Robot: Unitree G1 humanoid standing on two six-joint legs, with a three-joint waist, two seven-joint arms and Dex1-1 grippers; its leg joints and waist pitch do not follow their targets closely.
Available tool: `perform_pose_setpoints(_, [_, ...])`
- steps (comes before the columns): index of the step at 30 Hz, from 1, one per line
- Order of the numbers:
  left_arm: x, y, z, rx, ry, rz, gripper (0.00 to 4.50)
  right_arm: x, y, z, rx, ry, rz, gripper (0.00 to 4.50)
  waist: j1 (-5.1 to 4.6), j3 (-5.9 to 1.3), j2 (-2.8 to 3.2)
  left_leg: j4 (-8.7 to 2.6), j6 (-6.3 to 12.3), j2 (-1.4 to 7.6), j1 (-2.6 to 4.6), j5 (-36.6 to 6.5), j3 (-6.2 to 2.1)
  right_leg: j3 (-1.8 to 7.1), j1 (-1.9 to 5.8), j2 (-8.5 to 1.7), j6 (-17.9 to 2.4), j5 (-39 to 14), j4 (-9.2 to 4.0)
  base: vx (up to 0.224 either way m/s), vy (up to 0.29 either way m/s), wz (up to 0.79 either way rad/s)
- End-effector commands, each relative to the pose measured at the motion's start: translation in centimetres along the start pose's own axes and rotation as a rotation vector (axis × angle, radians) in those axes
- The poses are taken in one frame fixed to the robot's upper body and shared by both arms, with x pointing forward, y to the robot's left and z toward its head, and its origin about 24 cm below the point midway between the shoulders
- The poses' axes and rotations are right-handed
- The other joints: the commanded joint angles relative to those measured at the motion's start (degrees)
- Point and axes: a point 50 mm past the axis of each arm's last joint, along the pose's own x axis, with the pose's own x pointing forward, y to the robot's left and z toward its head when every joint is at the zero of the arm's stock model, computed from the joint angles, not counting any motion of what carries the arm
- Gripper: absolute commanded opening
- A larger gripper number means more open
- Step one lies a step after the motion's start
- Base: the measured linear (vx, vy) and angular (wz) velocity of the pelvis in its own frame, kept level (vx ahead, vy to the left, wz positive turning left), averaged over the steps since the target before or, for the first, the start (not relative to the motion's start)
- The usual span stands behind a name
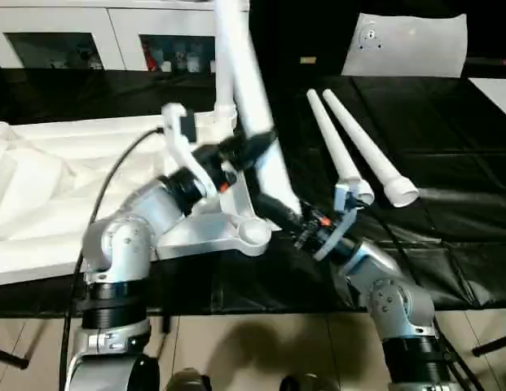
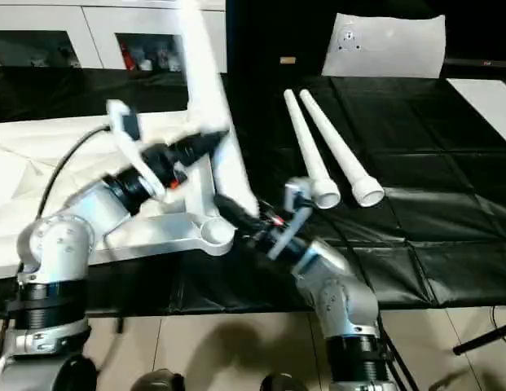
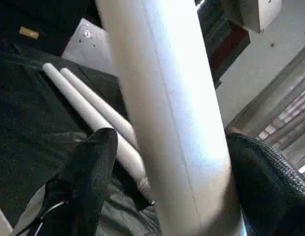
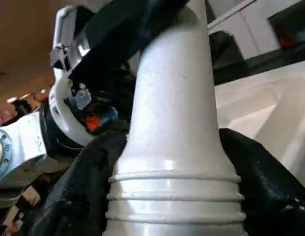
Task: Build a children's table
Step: Pick table leg
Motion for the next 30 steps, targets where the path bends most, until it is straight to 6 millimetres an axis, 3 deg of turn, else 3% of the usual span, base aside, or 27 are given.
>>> perform_pose_setpoints(1, [0.0, 0.2, 0.2, 0.020, -0.010, 0.013, 3.39, 0.3, 0.5, 0.7, -0.043, -0.001, 0.039, 2.80, -0.09, -4.82, 0.22, -3.86, 2.05, 1.79, 0.22, -6.44, -0.42, 2.83, 3.66, -4.38, -8.66, -12.57, -4.46, 0.000, 0.000, 0.00])
perform_pose_setpoints(17, [-0.6, -1.4, 1.3, -0.214, -0.120, -0.218, 3.39, -0.1, -0.1, 0.1, -0.094, 0.060, 0.024, 2.79, 0.02, -5.10, 0.31, -3.53, 2.34, 1.65, 0.20, -6.05, -0.33, 2.76, 3.85, -4.26, -9.89, -11.44, -4.23, 0.000, 0.000, 0.00])
perform_pose_setpoints(21, [-0.8, -1.8, 1.0, 0.003, -0.065, -0.234, 3.39, -0.2, 0.0, -0.2, -0.121, 0.088, 0.026, 2.79, 0.00, -5.13, 0.46, -3.71, 2.48, 1.85, 0.38, -5.85, -0.49, 2.82, 3.78, -4.26, -8.57, -11.98, -4.28, 0.000, 0.000, 0.00])
perform_pose_setpoints(30, [-1.1, -2.2, 0.6, 0.256, -0.040, -0.280, 3.39, -0.3, -0.2, -0.5, -0.163, 0.112, 0.018, 2.79, -0.10, -5.08, 0.45, -3.76, 1.83, 1.83, 0.39, -6.78, -0.43, 2.91, 3.85, -4.35, -8.89, -11.97, -4.30, 0.000, 0.000, 0.00])
